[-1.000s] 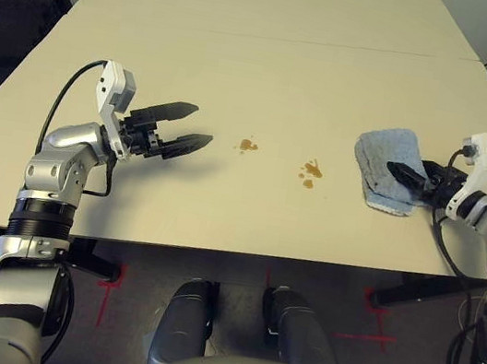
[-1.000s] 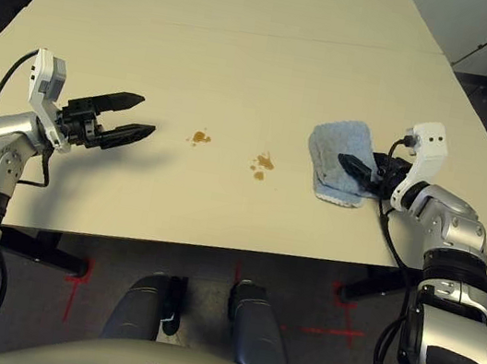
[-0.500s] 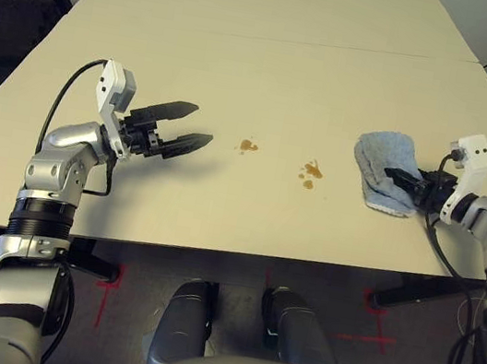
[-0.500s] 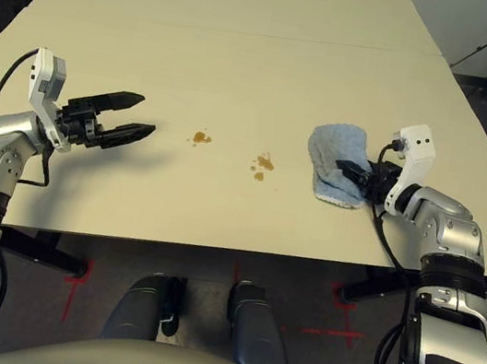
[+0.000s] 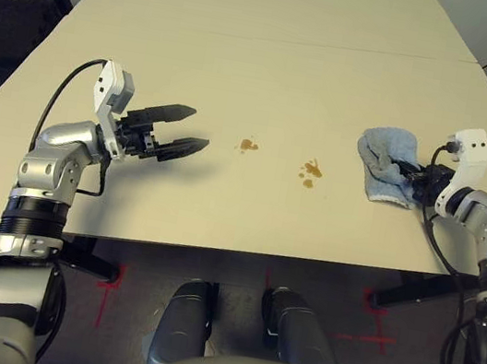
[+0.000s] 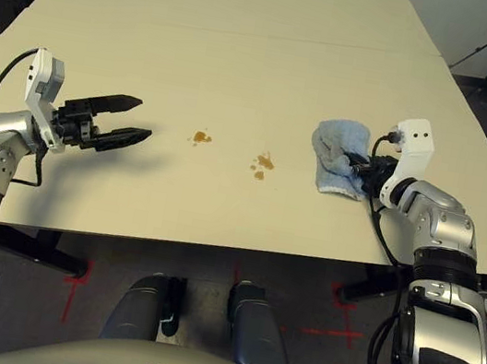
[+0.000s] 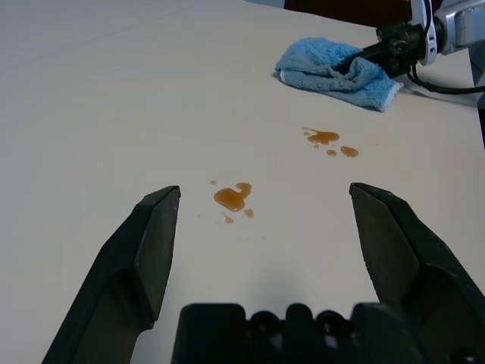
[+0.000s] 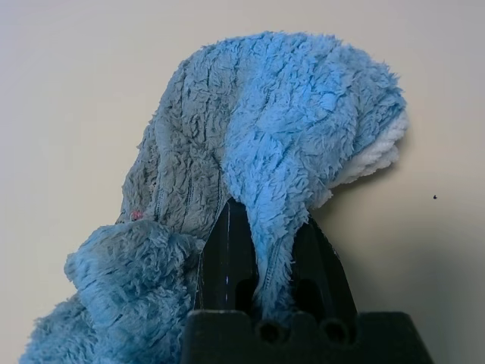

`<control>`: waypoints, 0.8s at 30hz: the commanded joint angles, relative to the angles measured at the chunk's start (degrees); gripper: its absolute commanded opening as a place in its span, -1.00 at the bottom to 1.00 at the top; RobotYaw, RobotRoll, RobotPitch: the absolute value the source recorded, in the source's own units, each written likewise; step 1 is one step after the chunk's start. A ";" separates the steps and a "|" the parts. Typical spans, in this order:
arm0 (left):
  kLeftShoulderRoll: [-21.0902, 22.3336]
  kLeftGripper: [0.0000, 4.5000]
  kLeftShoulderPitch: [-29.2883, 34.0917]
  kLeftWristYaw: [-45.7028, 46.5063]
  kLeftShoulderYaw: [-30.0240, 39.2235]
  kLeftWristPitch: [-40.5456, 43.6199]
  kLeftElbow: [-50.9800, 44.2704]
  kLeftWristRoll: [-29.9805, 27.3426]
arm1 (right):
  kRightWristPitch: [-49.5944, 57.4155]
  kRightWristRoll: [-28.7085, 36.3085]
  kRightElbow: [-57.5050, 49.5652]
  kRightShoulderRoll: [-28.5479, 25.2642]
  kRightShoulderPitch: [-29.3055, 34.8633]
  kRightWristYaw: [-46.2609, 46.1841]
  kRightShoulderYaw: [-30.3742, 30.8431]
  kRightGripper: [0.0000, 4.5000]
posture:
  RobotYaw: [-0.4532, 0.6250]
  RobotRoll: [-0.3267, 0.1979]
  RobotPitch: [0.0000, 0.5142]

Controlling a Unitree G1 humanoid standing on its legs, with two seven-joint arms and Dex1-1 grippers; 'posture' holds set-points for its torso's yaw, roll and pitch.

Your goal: Wipe the water off the table with a rag.

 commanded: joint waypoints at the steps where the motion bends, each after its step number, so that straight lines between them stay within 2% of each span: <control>1: 0.78 1.00 0.21 -1.04 -0.79 0.43 0.62 0.57 | 3.85 0.60 -3.80 2.45 1.90 -1.05 1.34 -0.92 | -0.37 0.25 -0.53; 12: 1.10 1.00 0.26 -1.76 -0.71 0.28 0.71 0.88 | 13.97 2.21 -17.79 11.74 6.52 -1.68 6.83 -0.92 | -0.36 0.25 -0.53; 24: 1.10 1.00 0.70 -1.70 -0.54 0.09 0.29 0.80 | 19.18 3.72 -25.25 15.84 9.24 -0.34 12.86 -0.92 | -0.35 0.25 -0.54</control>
